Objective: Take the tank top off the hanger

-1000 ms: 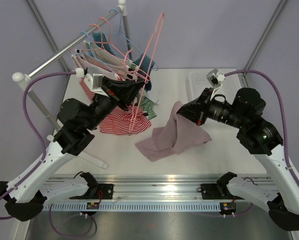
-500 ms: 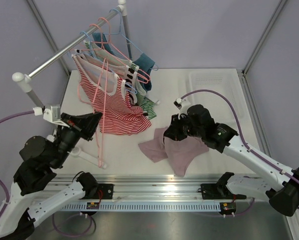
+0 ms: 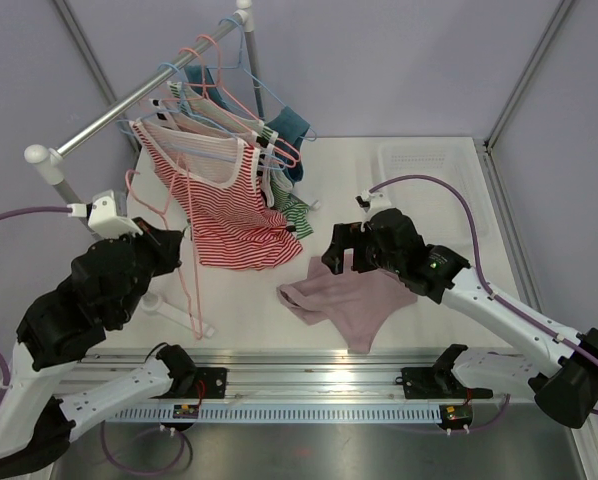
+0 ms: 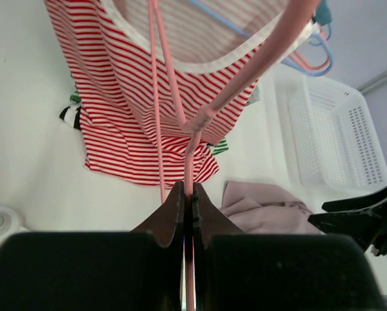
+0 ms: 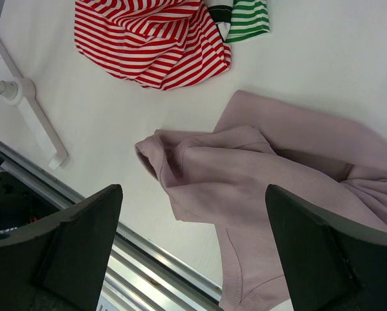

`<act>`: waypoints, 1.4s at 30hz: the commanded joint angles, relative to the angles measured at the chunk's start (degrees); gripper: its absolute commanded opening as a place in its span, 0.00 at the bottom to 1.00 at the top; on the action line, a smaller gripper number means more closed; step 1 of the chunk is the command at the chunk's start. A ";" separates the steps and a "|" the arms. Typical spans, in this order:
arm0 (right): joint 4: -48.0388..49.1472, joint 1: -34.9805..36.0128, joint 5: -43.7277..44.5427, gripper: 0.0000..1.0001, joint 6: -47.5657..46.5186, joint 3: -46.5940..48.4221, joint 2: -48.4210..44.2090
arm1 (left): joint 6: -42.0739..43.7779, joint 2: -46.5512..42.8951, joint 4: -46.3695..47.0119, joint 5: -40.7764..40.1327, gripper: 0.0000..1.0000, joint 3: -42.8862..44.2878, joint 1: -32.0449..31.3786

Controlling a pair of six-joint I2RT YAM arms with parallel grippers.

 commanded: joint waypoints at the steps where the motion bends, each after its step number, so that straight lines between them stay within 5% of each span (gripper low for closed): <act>1: -0.20 0.20 3.16 1.00 -0.16 1.97 -0.47 | 1.66 1.73 2.59 -2.94 0.00 4.80 -0.26; 15: 0.24 0.20 3.34 1.00 -1.22 4.25 1.29 | -4.92 23.33 -23.67 -21.47 0.00 29.84 -0.17; 19: -0.12 0.20 2.99 0.99 -1.57 5.22 1.56 | -3.26 28.17 -24.12 -22.28 0.00 35.55 1.67; 28: -1.26 0.20 2.90 0.99 -2.80 5.84 0.68 | 7.29 31.60 -12.95 -9.97 0.00 40.83 17.75; 33: -0.73 0.20 2.46 1.00 -2.80 5.49 1.20 | 9.40 32.31 -9.80 -6.13 0.00 39.00 24.34; 42: -2.74 0.20 -0.87 0.99 -5.43 7.41 5.67 | 8.35 27.48 -1.09 2.67 0.00 21.42 29.62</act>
